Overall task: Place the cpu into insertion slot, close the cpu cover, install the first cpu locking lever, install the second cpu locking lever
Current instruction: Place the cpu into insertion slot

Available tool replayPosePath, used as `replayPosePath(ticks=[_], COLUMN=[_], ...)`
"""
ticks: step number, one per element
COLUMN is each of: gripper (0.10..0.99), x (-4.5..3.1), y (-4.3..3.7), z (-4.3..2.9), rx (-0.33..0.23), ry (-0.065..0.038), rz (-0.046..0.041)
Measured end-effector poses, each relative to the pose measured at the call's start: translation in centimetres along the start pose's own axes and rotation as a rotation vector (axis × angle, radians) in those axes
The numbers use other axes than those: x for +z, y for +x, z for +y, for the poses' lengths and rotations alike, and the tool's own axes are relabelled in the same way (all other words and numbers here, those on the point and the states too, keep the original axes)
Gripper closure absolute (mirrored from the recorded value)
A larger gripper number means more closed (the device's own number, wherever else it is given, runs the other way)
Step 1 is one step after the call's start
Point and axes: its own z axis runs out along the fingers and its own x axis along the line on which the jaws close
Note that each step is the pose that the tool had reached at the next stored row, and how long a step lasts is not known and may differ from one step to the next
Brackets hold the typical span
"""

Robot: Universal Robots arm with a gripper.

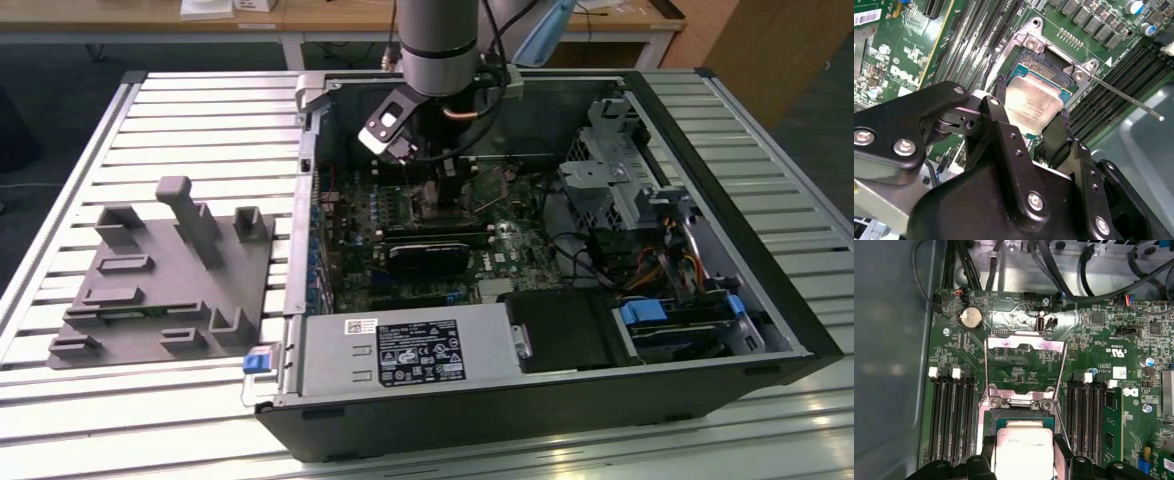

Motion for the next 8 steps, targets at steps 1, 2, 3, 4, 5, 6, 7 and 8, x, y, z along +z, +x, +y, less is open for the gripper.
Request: replayPosePath(ticks=[1,2,3,4,5,6,7,8], gripper=[0.545,0.545,0.545,0.545,0.545,0.545,0.545,0.545], x=[0.12,0.24,0.36,0.47,0.58,0.66,0.72,0.77], y=[0.0,0.01,0.02,0.05,0.06,0.06,0.07,0.08], z=[-0.02,-0.03,-0.04,-0.06,-0.06,-0.07,-0.07,-0.08], rx=[0.0,0.0,0.0,0.0,0.0,0.001,0.003,0.007], ry=[0.0,0.0,0.0,0.0,0.0,0.0,0.0,0.0], rz=[0.0,0.0,-0.0001,-0.0002,-0.0003,-0.0004,-0.0006,-0.0009])
